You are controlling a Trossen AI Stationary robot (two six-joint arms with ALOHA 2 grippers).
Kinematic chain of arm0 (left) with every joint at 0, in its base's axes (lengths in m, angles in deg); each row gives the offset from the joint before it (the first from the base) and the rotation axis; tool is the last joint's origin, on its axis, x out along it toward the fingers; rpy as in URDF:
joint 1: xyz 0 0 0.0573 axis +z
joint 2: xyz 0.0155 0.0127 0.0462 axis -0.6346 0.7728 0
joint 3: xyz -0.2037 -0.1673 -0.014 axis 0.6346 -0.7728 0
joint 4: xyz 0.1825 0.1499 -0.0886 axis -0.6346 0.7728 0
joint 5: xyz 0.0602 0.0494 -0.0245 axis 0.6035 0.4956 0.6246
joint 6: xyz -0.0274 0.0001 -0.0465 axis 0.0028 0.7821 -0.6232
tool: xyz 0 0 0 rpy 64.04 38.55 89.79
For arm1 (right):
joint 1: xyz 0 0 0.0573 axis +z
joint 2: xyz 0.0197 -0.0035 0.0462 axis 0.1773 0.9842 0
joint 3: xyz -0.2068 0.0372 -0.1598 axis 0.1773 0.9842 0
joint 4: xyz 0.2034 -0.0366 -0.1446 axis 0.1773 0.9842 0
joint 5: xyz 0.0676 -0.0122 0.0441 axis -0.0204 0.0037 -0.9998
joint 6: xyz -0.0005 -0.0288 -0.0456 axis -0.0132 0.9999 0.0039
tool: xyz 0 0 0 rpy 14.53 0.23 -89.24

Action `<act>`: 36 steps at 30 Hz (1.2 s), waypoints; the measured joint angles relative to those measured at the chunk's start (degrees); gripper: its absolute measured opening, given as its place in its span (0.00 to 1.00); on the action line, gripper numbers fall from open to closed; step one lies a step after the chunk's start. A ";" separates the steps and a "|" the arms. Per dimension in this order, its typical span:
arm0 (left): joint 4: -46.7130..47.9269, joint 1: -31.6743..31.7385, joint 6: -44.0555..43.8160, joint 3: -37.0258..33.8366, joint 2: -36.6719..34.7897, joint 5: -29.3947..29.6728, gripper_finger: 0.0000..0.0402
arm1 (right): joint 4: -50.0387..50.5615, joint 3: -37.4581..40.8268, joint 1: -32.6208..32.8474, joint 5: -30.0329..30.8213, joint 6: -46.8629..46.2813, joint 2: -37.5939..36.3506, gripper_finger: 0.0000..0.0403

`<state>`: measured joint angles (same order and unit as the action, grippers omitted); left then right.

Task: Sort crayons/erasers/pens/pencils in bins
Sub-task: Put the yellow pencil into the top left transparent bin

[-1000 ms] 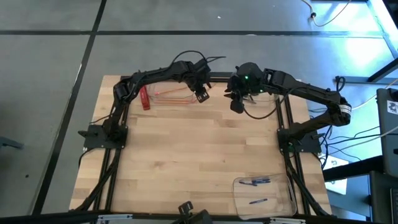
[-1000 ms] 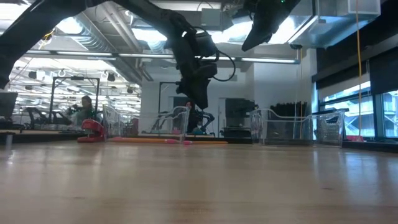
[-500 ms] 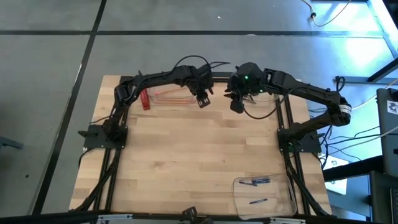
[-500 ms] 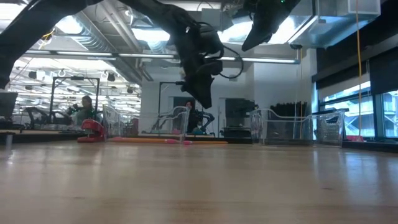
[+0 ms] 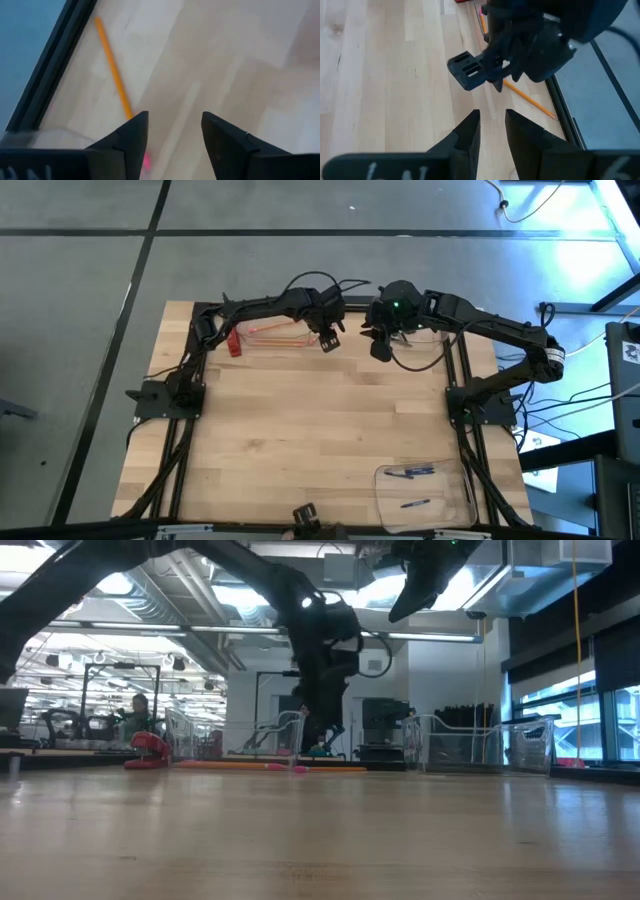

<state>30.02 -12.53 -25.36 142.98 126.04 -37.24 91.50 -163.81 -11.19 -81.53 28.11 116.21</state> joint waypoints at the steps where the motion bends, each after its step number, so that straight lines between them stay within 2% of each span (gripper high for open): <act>1: 0.15 0.17 0.00 0.00 0.47 0.81 0.45 | 0.00 0.00 0.00 0.00 0.01 0.00 0.23; 14: 0.83 4.35 10.68 -0.02 2.34 0.34 0.43 | -0.17 0.00 0.01 -0.06 -0.01 0.00 0.23; 17: 1.04 5.16 10.86 -0.02 2.34 0.26 0.44 | -0.36 0.00 -0.01 -0.09 0.00 0.00 0.23; 22: 1.18 4.31 13.87 -0.02 2.34 -2.46 0.43 | -0.40 0.00 0.01 -0.11 0.01 0.00 0.23; 25: 2.01 2.57 18.22 0.72 2.34 -0.86 0.42 | -0.41 0.00 0.00 -0.11 0.01 0.00 0.23; 28: 3.19 0.78 22.57 1.18 2.25 3.95 0.41 | -0.42 0.00 0.01 -0.11 0.01 0.00 0.23; 31: 6.70 -0.19 22.09 1.18 2.26 6.23 0.41 | -0.41 0.00 0.01 -0.11 0.01 0.00 0.23; 36: 9.66 -0.25 16.72 1.16 2.25 4.92 0.41 | -0.39 0.00 0.00 -0.11 0.01 0.00 0.23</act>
<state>39.69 -12.78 -8.64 144.14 128.29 -32.32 91.10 -163.81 -11.18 -81.64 28.12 116.21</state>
